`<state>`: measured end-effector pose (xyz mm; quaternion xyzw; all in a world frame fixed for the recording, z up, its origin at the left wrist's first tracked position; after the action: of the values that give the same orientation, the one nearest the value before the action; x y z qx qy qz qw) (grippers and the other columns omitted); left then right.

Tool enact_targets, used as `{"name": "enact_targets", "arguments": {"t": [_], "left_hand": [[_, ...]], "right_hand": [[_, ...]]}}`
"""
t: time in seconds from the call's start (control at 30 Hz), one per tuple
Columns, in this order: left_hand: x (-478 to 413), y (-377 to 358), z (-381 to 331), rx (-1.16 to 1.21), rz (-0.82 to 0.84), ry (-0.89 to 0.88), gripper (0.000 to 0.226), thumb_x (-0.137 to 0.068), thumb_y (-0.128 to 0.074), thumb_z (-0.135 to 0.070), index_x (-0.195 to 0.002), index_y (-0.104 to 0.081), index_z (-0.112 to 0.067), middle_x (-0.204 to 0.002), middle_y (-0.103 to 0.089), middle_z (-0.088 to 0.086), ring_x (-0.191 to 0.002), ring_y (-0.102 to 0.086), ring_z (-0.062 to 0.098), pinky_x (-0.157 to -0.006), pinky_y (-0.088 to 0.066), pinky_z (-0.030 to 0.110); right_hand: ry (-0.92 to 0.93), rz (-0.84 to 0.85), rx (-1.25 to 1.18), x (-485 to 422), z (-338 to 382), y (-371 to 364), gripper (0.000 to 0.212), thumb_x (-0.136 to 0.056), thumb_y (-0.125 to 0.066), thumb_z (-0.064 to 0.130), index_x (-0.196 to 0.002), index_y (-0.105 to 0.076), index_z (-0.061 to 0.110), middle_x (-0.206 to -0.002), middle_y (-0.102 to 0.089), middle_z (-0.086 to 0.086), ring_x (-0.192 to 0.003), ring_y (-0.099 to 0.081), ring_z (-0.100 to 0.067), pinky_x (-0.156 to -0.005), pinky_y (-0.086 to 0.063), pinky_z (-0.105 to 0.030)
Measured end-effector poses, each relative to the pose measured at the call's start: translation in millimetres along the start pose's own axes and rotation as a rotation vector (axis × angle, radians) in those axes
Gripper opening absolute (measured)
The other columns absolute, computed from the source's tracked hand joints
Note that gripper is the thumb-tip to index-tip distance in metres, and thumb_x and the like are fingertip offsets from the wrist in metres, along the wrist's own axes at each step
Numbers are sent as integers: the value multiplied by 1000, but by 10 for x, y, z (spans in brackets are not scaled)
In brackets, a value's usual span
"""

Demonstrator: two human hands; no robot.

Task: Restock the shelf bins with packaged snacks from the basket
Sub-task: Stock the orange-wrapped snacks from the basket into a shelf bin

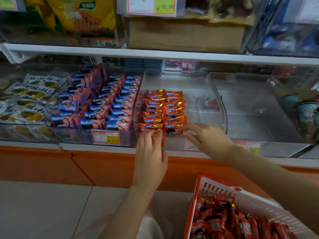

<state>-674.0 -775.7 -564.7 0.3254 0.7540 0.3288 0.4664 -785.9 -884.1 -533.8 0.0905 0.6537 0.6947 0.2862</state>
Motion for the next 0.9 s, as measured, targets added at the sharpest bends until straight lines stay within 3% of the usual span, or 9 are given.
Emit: {"name": "enact_targets", "arguments": {"t": [0.1, 0.2, 0.33, 0.43, 0.5, 0.63, 0.7, 0.77, 0.9], "left_hand": [[92, -39, -133, -44, -1, -20, 60, -73, -75, -11, -130, -55, -6, -126, -53, 16, -120, -51, 35, -99, -46, 51], [247, -111, -387, -85, -6, -141, 51, -70, -75, -13, -119, -62, -8, -116, -59, 14, -113, -54, 34, -97, -45, 54], [537, -375, -726, -93, 121, -282, 47, -66, -79, -20, -111, -67, -13, -110, -66, 9, -108, -62, 29, -94, -47, 55], [820, -674, -934, -107, 301, -364, 48, -61, -84, -31, -106, -70, -19, -104, -69, 3, -103, -66, 24, -94, -48, 51], [1012, -859, -1033, -94, 422, -412, 49, -58, -86, -35, -104, -70, -23, -102, -69, -1, -98, -67, 19, -93, -46, 43], [1344, -1208, -1120, -79, 649, -456, 49, -62, -83, -27, -109, -68, -23, -107, -64, -4, -100, -63, 16, -93, -49, 31], [1464, -1368, -1163, -68, 798, -463, 48, -85, -63, -18, -132, -52, -18, -133, -49, 1, -127, -45, 20, -110, -31, 33], [1550, -1524, -1172, -39, 918, -423, 51, -96, -41, -12, -145, -32, -19, -150, -29, 1, -141, -21, 20, -117, -12, 34], [1719, -1856, -1232, -11, 1069, -332, 67, -92, -42, -3, -151, -17, -25, -157, -17, -2, -145, -12, 20, -117, -13, 36]], "right_hand": [[84, -69, 16, 397, -23, -2, 37, -99, -34, 37, -130, -45, 21, -124, -62, -5, -109, -63, -20, -84, -53, -33], [117, -108, 10, 744, -130, -33, 35, -97, -34, 28, -129, -43, 21, -130, -57, -5, -122, -53, -19, -101, -43, -35], [58, -103, 26, 1248, -316, -175, 26, -90, -39, 22, -113, -49, 19, -107, -63, -1, -100, -55, -12, -88, -48, -24], [-89, 10, -19, 1676, -554, -495, 21, -89, -38, 28, -107, -47, 24, -98, -59, 5, -86, -55, -9, -73, -56, -27], [-187, 87, -74, 1971, -679, -708, 22, -92, -36, 32, -109, -48, 26, -102, -59, 6, -88, -60, -10, -73, -58, -30], [-323, 208, -90, 2556, -850, -1095, 34, -94, -43, 25, -124, -54, 17, -124, -59, 1, -108, -62, -16, -83, -54, -29], [-382, 338, -92, 2822, -915, -1305, 44, -99, -28, 36, -129, -51, 15, -129, -55, -4, -116, -58, -22, -91, -52, -33], [-445, 468, -127, 3105, -982, -1532, 50, -101, -23, 43, -143, -34, 17, -142, -40, -2, -131, -41, -22, -106, -37, -33], [-423, 620, -267, 3323, -901, -1687, 58, -100, -39, 41, -151, -18, 23, -154, -23, 5, -141, -22, -14, -114, -17, -25]]}}
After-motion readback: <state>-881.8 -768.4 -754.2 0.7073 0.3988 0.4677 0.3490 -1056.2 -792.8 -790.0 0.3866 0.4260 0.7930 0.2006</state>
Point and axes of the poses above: each hand's wrist, its own x-axis away from the middle knuckle, its own y-axis out of the back of the hand, z = x × y, the point moved 7 cm from there along -x, towards the middle knuckle
